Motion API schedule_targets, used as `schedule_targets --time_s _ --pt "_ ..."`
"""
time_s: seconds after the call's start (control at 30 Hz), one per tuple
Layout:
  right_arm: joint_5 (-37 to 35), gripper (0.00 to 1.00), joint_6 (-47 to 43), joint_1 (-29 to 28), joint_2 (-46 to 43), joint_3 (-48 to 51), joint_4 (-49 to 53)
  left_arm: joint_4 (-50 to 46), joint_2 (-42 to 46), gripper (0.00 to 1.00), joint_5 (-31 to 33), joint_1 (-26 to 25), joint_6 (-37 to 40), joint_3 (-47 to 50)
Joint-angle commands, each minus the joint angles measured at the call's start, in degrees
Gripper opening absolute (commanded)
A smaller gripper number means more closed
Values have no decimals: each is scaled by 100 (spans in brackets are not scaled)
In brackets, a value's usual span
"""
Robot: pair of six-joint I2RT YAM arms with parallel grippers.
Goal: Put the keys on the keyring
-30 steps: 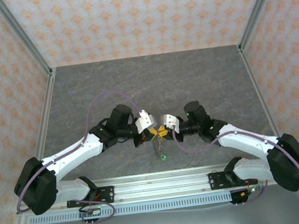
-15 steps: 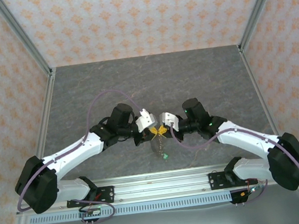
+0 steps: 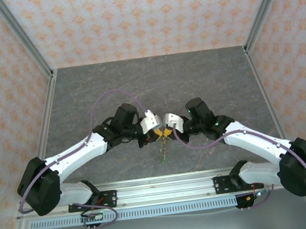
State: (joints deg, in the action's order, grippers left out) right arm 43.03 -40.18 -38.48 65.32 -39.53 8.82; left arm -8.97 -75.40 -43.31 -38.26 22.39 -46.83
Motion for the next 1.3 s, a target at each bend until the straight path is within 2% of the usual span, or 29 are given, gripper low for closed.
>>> schedule_targets --time_s 0.0,0.07,0.23,0.6,0.8,0.83,0.9,0.97,1.03,1.27 --pt "341 3 352 -4 -237 250 -1139 301 95 0 -17 -59 -129 69" --pt "583 11 655 134 -226 585 -1741 576 163 0 -70 -56 -277 159" --pt "879 15 793 251 -97 870 -2092 880 243 0 -186 -50 -463 244" --pt "758 15 845 340 -50 1171 -2448 1118 389 0 -222 -49 -635 369" --pt "834 0 985 348 -90 1144 -2519 1470 480 0 -84 -54 -946 515" --pt "848 0 986 350 -110 1095 -2483 1586 505 0 -3 -50 -1043 561" --pt "847 0 879 350 -158 957 -2285 1810 563 9 139 -50 -1188 677" --pt "820 0 708 348 -213 807 -1981 2000 613 13 357 -50 -1305 776" --pt "856 0 498 350 -250 604 -1602 2144 689 23 507 -57 -1341 880" --pt "891 0 -139 287 -197 -56 -466 1660 763 25 479 -59 -962 774"
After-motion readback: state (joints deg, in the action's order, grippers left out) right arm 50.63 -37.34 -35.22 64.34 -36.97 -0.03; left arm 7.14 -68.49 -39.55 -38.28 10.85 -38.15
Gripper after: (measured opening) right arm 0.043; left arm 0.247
